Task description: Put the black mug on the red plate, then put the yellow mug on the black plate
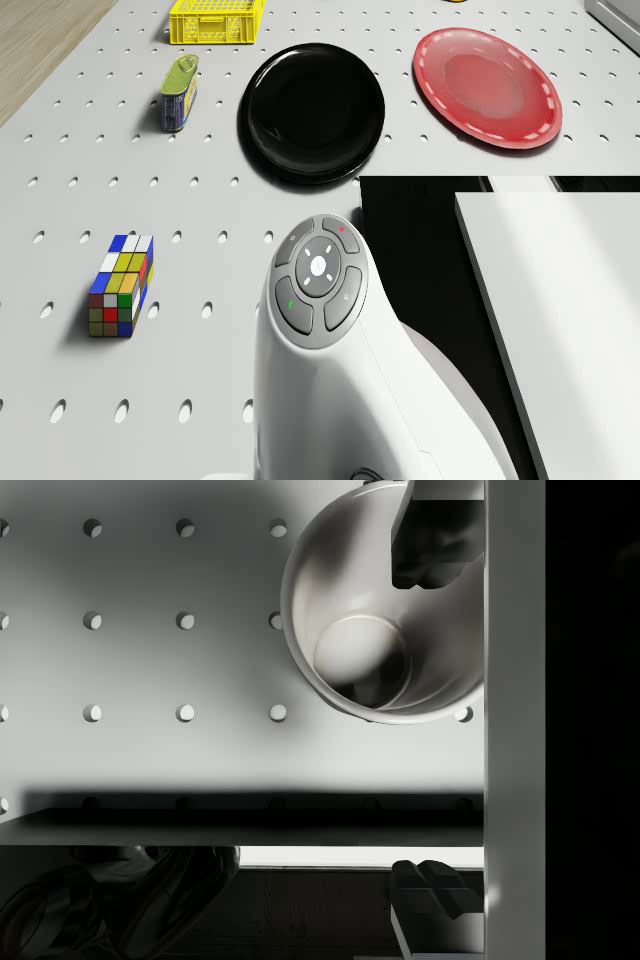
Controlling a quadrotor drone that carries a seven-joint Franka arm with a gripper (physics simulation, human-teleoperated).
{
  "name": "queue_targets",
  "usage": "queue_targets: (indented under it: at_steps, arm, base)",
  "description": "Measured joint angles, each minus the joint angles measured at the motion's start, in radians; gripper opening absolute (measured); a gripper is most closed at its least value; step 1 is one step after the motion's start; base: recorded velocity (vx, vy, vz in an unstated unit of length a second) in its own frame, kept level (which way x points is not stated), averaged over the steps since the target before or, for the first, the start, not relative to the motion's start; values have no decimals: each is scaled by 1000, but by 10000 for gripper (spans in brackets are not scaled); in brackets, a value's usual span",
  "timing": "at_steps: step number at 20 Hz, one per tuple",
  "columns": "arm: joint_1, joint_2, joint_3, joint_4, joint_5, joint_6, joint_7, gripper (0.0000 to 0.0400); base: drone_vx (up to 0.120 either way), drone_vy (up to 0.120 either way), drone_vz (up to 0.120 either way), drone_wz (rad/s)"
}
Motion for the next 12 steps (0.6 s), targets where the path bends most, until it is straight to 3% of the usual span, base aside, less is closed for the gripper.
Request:
queue_targets:
  at_steps: [12]
  arm:
    - [-50, -34, -48, 43, -42, 66, 21, 400]
  base:
    - [0, 0, 0, 0]
